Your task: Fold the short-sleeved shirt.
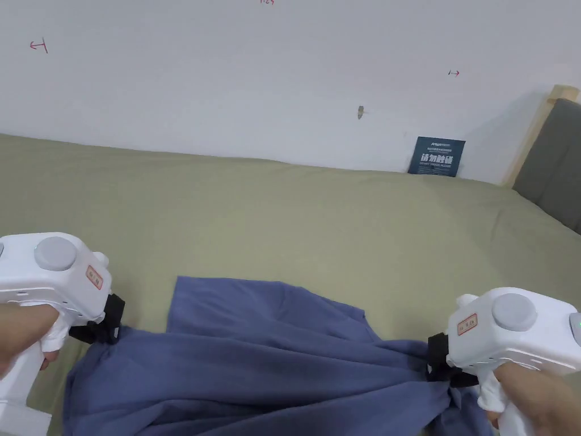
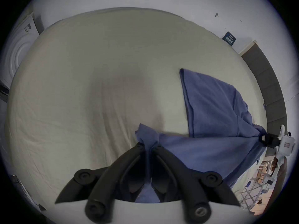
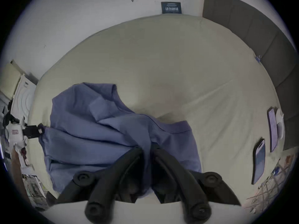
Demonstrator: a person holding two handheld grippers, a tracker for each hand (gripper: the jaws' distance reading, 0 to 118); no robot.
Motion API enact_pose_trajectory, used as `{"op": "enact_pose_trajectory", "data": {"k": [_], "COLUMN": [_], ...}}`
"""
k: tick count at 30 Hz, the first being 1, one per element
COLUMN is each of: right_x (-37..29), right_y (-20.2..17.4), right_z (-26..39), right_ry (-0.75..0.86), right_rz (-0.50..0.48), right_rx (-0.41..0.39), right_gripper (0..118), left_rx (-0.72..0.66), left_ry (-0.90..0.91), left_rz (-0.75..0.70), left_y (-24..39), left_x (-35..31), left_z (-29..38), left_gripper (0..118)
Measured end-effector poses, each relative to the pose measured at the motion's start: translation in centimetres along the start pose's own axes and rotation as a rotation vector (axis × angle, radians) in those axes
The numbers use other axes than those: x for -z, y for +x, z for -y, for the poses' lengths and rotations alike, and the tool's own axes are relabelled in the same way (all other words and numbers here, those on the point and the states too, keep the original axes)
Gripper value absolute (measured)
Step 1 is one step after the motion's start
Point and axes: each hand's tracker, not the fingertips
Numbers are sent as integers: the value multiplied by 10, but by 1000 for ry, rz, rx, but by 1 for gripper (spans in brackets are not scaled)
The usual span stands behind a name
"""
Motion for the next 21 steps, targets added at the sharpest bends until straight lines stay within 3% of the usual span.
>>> {"op": "enact_pose_trajectory", "data": {"k": [11,21], "right_x": [-82,-166], "right_y": [-30,-65], "right_z": [-29,-84], "right_ry": [219,446], "right_rz": [-99,-128], "right_rx": [-141,-158], "right_gripper": [8,8], "left_rx": [-6,55], "left_ry": [293,510], "left_rz": [131,69], "left_y": [-12,-11], "left_x": [-109,-239], "left_z": [-41,-78], "left_gripper": [4,4]}}
